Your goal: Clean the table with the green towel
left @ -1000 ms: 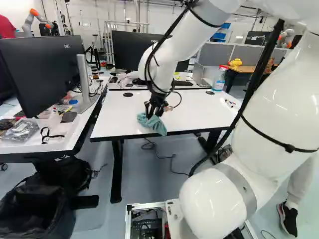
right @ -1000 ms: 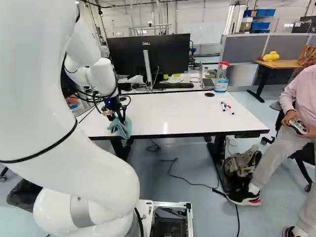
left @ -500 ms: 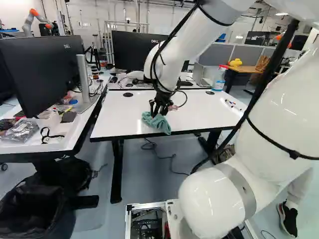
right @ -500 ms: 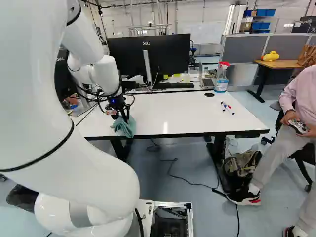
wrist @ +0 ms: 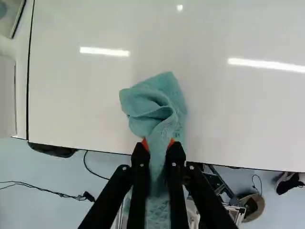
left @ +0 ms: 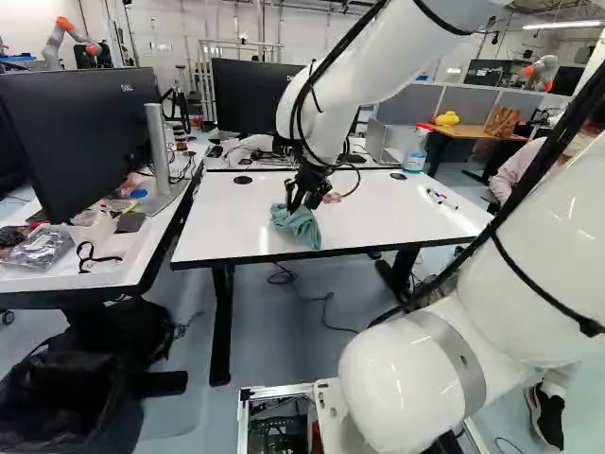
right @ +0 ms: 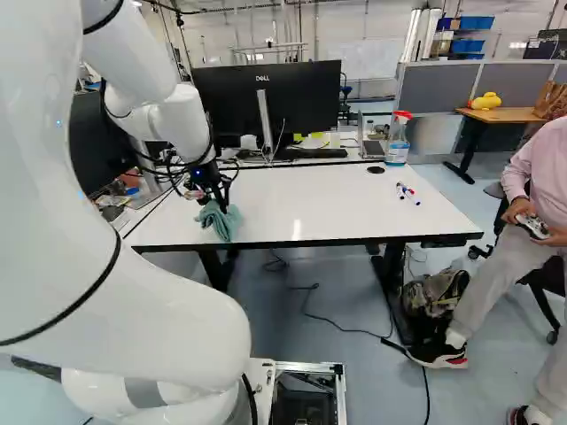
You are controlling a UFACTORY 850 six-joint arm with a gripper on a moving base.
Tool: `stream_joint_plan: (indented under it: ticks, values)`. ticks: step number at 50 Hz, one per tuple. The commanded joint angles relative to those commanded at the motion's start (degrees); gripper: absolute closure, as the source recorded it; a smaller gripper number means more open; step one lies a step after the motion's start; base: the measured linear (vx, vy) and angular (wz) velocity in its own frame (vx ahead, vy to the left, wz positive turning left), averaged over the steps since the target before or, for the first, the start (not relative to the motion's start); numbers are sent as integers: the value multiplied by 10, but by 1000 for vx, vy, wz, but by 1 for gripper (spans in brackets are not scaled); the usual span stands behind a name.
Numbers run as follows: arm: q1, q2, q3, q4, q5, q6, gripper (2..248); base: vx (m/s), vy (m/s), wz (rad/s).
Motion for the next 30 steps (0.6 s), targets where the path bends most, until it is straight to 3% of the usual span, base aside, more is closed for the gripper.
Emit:
stream_joint_plan:
  ticks: [30]
  values:
    - [41,-86,-84,0,0,0,203,0,0,0]
